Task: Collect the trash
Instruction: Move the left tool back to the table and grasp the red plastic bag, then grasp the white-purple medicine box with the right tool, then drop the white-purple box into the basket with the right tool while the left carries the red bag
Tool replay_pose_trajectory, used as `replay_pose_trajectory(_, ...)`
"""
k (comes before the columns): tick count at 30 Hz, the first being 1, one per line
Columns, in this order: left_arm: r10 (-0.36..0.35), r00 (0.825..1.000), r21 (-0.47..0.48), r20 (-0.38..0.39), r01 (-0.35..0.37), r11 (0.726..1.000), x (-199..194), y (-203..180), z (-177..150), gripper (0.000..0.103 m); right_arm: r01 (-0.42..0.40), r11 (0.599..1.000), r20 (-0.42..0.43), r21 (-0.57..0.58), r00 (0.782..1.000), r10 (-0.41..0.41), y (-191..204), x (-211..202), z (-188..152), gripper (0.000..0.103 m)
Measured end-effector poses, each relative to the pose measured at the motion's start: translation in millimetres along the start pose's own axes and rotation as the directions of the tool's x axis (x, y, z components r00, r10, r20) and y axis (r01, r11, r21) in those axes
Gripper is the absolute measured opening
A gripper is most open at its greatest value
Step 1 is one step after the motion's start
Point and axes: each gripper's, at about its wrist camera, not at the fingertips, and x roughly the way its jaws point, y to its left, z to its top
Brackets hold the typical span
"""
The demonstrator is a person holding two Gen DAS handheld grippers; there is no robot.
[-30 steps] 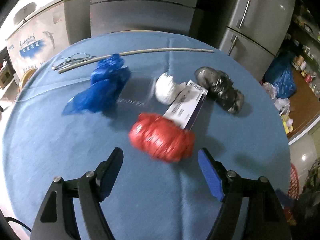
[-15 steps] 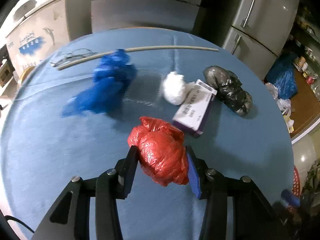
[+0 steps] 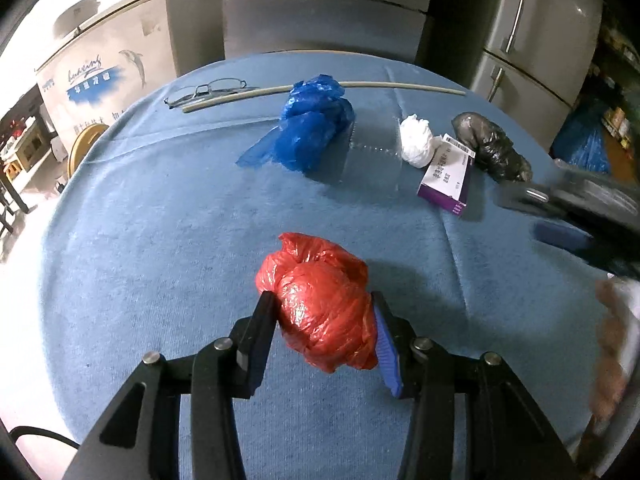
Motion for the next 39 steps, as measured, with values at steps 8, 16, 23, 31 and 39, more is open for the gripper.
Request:
replay_pose_trajectory(8,-0.009,1.0,0.009,0.007,0.009,1.0,-0.4,4.3,-1.9,0.048,0.149,0.987,0.009,-0.055,0.989,-0.148,38.6,44.3,24.8,0.078)
replay_pose_trajectory(16,-0.008,1.0,0.015,0.009,0.008,1.0,0.4,4.5,-2.6,0.048,0.183,0.969,-0.005,-0.168,0.982,-0.187,36.0,42.4,11.4,0.056)
replay_pose_trajectory(23,0.006,1.0,0.018,0.003,-0.006,1.0,-2.1,-3.3,-2.8,0.048,0.123,0.979,0.017,-0.161,0.992,-0.122,-0.8,0.4,-26.7,0.054)
replay_pose_trajectory(31,0.003,1.0,0.069,0.012,-0.004,0.998,-14.1,-26.3,-5.2,0.048,0.056,0.987,0.059,-0.152,0.997,-0.047,-19.7,-49.3,-65.5,0.054)
replay_pose_trajectory(39,-0.006,1.0,0.12,0.016,0.004,0.993,-25.4,-52.1,-6.9,0.048,0.045,0.989,0.119,-0.14,0.993,-0.029,-37.6,-85.3,-83.0,0.054)
